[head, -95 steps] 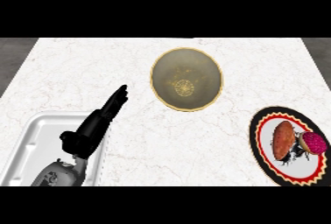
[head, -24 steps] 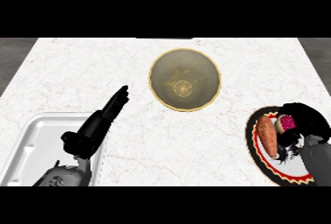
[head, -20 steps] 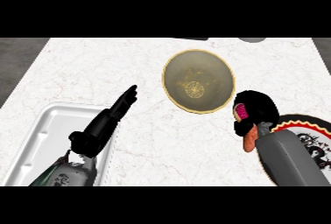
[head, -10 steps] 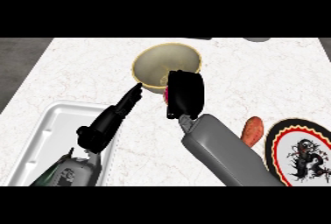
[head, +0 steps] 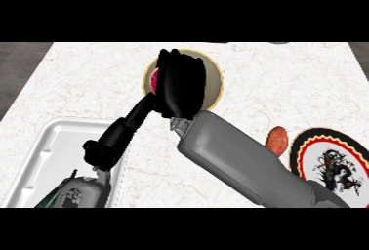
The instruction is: Pick the cupcake from the plate and place it in the bowl
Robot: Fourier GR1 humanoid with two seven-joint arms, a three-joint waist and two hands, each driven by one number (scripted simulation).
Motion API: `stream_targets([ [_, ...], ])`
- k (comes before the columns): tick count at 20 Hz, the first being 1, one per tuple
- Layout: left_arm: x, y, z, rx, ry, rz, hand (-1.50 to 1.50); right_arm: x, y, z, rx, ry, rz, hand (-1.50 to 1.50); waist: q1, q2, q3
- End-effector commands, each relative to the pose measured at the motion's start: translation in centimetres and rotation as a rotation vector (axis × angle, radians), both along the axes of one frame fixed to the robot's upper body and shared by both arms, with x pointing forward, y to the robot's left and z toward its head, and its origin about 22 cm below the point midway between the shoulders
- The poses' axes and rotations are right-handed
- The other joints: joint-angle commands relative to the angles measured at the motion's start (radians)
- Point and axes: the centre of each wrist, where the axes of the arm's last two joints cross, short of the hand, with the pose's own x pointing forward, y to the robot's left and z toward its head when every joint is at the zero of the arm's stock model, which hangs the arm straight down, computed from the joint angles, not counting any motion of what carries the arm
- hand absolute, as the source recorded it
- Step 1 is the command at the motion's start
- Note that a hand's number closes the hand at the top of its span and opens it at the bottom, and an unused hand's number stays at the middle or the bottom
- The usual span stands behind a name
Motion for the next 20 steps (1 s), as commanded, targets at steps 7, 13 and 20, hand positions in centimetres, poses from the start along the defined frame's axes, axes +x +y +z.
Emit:
stream_targets([
  [7,-0.2,1.0,0.5,-0.013,0.002,0.041,0.00,5.0,-0.3,-2.0,-0.086,-0.061,-0.235,1.50,-0.040,0.001,0.000],
  [13,-1.7,0.6,1.1,-0.005,0.010,0.061,0.00,7.5,-2.8,-3.7,-0.142,-0.078,-0.269,1.50,-0.059,-0.004,0.001],
  [20,-1.0,1.6,-0.1,-0.005,-0.001,0.049,0.00,9.1,-7.6,-7.8,0.057,0.349,-0.258,1.50,-0.052,0.006,0.002],
])
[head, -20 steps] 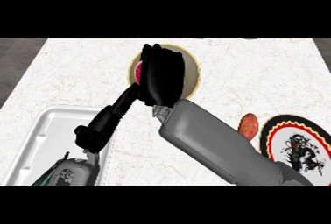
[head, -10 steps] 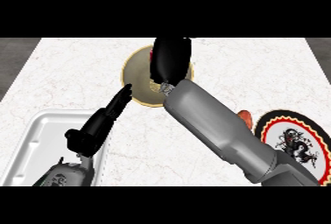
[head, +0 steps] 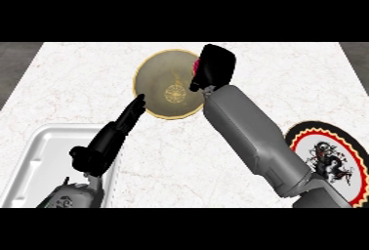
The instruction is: Pick the cupcake from the plate and place it in the bowl
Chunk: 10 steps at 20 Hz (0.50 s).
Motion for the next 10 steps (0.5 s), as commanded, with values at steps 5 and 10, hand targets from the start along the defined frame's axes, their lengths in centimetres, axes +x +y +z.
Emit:
stream_targets([
  [5,0.5,0.1,0.5,-0.001,0.007,0.017,0.00,1.8,-4.4,-1.6,0.222,0.094,0.122,-1.50,-0.005,-0.002,0.000],
  [10,-0.1,0.6,0.9,-0.003,0.001,-0.005,0.00,2.2,-2.9,-0.9,0.271,-0.072,0.098,-1.50,0.002,-0.002,0.000],
])
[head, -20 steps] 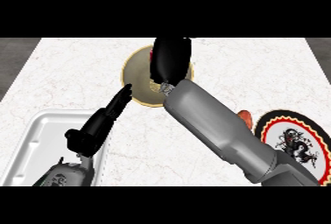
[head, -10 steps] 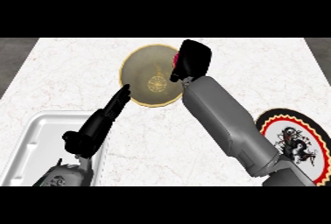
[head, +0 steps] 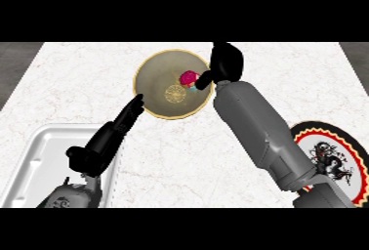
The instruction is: Pick the cupcake from the plate and place it in the bowl
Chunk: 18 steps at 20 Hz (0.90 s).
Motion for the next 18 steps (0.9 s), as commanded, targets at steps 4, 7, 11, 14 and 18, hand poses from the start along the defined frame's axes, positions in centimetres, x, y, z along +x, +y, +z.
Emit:
stream_targets([
  [4,0.1,-0.4,-0.1,0.004,-0.005,0.021,0.00,0.6,-0.9,1.1,0.174,-0.214,-0.124,-1.50,-0.008,-0.002,0.000],
  [7,0.2,0.1,-1.7,-0.008,0.019,0.038,0.00,0.3,-3.5,1.3,0.267,-0.302,-0.187,-1.50,-0.041,-0.010,0.000],
  [11,0.5,1.2,-0.1,0.011,0.005,0.045,0.00,-0.4,-6.1,0.2,0.404,-0.286,-0.265,-1.50,-0.038,-0.013,0.000],
  [14,-0.2,0.5,-0.6,-0.009,0.021,0.049,0.00,-1.4,-11.6,0.2,0.413,-0.307,-0.306,-1.50,-0.048,-0.016,0.000],
  [18,-0.5,2.1,-1.8,0.000,0.019,0.048,0.00,-4.3,-15.5,-0.3,0.422,-0.375,-0.344,-1.50,-0.057,-0.018,-0.001],
])
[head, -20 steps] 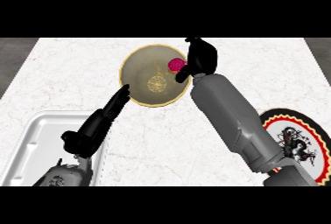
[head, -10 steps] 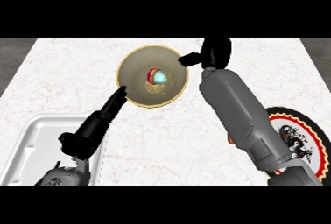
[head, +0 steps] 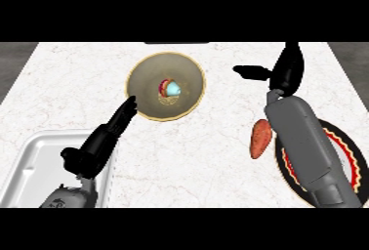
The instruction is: Pick the cupcake from the plate and place it in the bowl
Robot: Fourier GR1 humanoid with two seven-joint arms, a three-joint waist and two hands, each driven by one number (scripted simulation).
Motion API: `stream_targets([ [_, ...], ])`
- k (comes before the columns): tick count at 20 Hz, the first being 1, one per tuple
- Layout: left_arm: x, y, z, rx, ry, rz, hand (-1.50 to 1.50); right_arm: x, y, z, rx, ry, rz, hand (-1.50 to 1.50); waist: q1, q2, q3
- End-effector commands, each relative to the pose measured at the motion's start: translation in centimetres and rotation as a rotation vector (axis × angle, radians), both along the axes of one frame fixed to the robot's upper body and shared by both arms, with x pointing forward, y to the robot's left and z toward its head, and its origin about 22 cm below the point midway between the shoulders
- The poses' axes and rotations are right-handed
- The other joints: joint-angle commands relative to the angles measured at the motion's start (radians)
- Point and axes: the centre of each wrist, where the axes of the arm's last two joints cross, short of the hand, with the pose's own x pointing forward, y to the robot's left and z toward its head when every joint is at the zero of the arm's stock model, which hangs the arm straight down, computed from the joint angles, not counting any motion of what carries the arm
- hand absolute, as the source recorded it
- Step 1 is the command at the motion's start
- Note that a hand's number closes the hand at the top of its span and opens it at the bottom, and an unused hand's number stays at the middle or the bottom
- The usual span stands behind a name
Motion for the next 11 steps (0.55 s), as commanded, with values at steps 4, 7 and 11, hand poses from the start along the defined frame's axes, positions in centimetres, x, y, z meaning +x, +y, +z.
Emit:
stream_targets([
  [4,-0.2,-1.1,0.0,-0.018,-0.008,0.022,0.00,-5.8,-9.5,-0.2,0.052,-0.092,-0.045,-1.50,-0.004,0.001,0.000],
  [7,0.1,-0.6,-0.4,-0.009,0.000,0.018,0.00,-8.8,-14.2,-0.8,0.062,-0.087,-0.025,-1.50,-0.002,0.004,0.000],
  [11,-1.4,1.8,0.2,-0.011,-0.004,-0.002,0.00,-13.5,-15.0,-2.1,0.103,-0.076,0.014,-1.50,0.007,0.002,0.000],
])
